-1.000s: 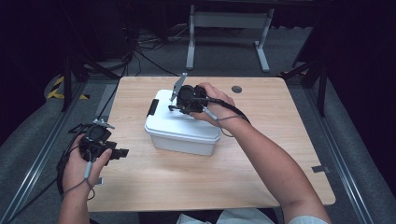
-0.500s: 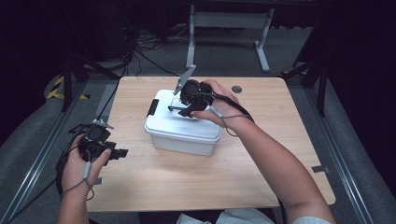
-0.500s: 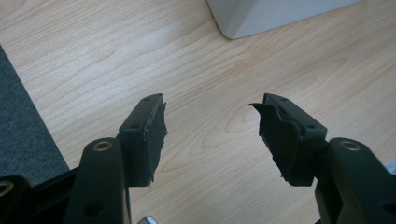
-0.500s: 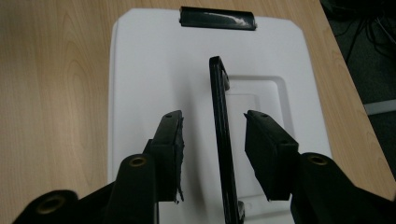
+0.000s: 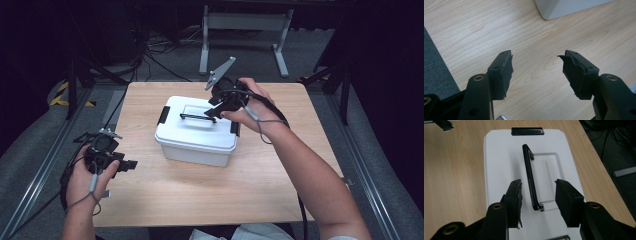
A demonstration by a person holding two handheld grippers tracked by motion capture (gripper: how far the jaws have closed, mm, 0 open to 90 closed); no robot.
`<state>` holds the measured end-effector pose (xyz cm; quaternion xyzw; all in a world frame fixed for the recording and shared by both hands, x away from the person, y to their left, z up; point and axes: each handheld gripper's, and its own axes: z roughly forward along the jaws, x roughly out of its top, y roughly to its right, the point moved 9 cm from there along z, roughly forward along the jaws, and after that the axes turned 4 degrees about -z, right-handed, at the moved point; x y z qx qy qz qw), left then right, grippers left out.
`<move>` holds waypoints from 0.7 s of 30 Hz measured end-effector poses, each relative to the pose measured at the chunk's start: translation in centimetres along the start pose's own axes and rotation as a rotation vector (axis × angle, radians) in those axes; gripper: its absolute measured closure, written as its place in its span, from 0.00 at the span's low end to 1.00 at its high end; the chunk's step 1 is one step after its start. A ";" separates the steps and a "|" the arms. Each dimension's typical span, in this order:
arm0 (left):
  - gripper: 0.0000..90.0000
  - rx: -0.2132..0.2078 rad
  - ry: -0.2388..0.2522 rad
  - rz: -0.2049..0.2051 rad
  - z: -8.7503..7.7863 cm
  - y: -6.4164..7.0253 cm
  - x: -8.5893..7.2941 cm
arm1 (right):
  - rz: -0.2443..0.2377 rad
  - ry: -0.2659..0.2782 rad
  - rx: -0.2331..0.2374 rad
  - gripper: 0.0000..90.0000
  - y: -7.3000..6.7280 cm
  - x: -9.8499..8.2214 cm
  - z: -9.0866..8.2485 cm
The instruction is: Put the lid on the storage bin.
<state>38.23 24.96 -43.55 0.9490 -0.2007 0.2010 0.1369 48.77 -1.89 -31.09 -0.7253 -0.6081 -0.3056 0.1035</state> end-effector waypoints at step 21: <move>0.46 -0.005 0.010 0.009 0.1 0.3 0.6 | 0.091 0.012 -0.039 0.61 0.6 -5.2 -4.1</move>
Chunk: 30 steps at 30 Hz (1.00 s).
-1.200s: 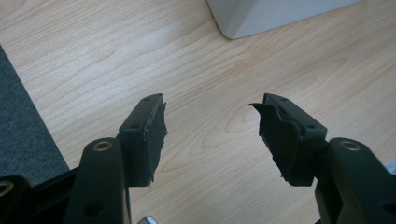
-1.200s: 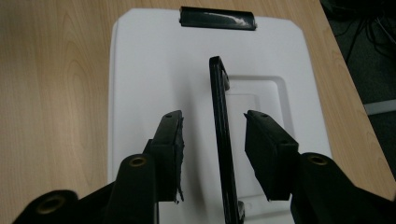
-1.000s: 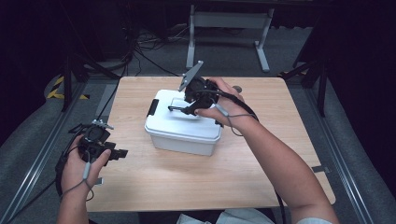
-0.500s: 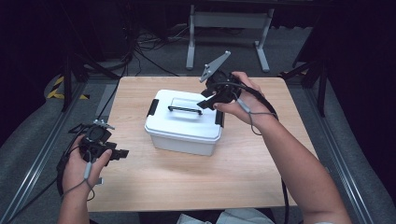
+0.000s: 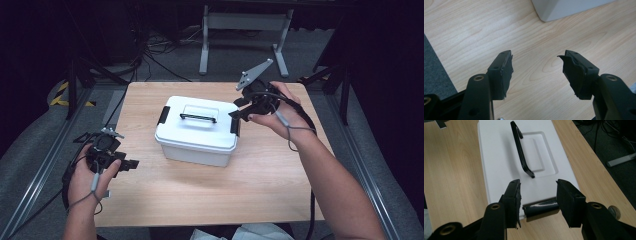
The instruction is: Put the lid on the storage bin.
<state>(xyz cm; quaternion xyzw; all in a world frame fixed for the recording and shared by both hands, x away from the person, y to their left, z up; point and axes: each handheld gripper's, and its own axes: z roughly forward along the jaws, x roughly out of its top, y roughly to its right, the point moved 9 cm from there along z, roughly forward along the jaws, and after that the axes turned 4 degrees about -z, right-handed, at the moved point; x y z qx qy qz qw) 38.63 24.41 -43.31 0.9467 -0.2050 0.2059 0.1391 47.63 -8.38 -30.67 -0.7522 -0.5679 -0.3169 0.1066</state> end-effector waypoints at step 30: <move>0.45 -0.006 -0.026 -0.008 0.5 0.2 -0.4 | 0.201 -0.057 -0.068 0.58 3.6 -11.4 -2.0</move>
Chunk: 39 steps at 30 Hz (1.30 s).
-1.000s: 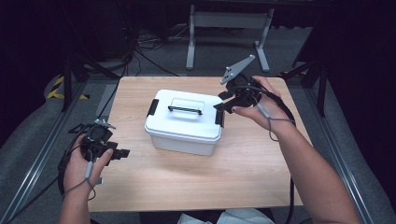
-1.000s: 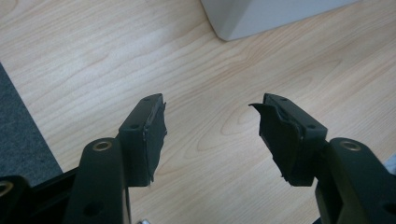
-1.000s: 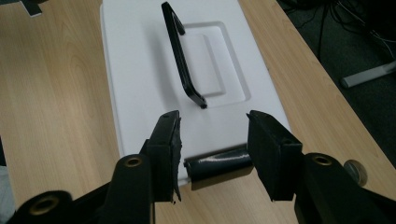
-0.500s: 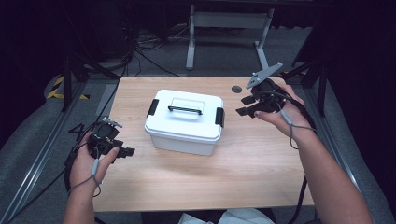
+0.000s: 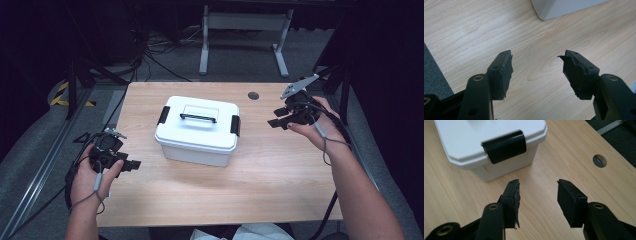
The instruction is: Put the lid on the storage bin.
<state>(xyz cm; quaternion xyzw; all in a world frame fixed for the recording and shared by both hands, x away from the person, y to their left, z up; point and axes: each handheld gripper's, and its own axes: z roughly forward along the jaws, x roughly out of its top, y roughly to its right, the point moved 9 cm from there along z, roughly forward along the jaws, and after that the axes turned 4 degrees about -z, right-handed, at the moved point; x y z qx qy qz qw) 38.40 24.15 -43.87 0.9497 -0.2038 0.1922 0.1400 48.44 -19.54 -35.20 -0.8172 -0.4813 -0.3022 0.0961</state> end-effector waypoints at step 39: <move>0.42 0.031 -0.011 0.014 0.7 -0.3 0.0 | 0.183 -0.089 0.079 0.57 1.0 -10.8 8.5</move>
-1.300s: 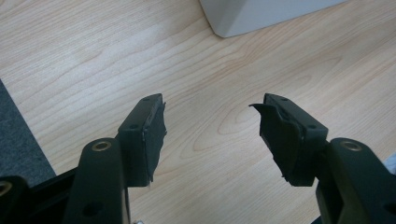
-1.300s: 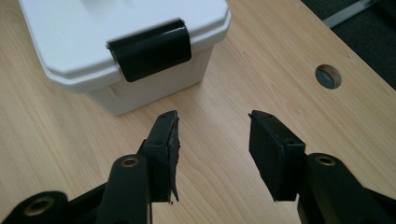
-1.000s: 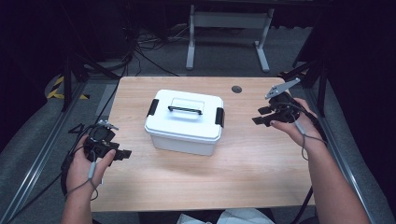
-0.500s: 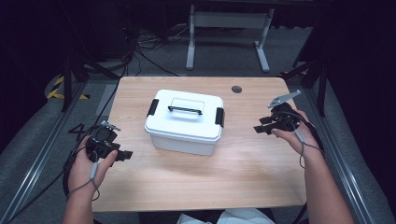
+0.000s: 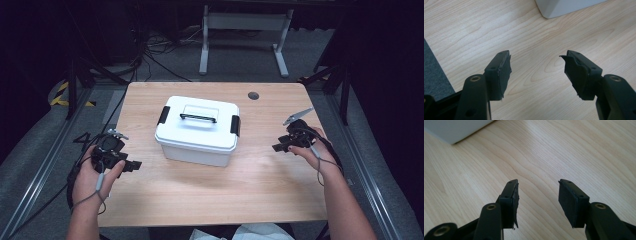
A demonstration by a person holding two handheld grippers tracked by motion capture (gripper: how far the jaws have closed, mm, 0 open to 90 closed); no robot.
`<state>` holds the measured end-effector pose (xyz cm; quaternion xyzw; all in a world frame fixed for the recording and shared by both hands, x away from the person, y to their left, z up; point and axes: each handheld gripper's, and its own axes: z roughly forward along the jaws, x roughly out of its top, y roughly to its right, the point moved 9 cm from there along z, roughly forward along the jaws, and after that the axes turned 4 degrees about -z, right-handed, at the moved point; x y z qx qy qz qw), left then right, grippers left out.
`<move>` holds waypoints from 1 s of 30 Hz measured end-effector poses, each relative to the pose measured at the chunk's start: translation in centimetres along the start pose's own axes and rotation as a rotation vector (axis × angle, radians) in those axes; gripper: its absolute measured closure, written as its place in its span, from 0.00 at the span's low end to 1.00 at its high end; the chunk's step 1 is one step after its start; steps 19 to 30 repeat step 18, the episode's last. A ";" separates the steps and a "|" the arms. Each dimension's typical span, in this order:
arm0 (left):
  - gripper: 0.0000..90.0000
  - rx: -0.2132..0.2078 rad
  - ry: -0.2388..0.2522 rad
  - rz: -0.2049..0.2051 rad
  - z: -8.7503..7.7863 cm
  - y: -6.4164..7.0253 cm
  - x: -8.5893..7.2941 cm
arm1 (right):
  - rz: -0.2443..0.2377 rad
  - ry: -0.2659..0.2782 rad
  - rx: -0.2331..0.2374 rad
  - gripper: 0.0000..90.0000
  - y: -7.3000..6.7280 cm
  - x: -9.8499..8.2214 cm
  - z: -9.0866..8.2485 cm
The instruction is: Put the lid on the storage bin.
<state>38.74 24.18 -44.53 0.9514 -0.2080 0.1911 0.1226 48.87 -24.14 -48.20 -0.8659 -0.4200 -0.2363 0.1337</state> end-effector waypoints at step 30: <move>0.41 -0.009 -0.029 0.007 1.0 0.1 0.3 | 0.015 -0.105 0.014 0.56 -0.3 -1.7 2.2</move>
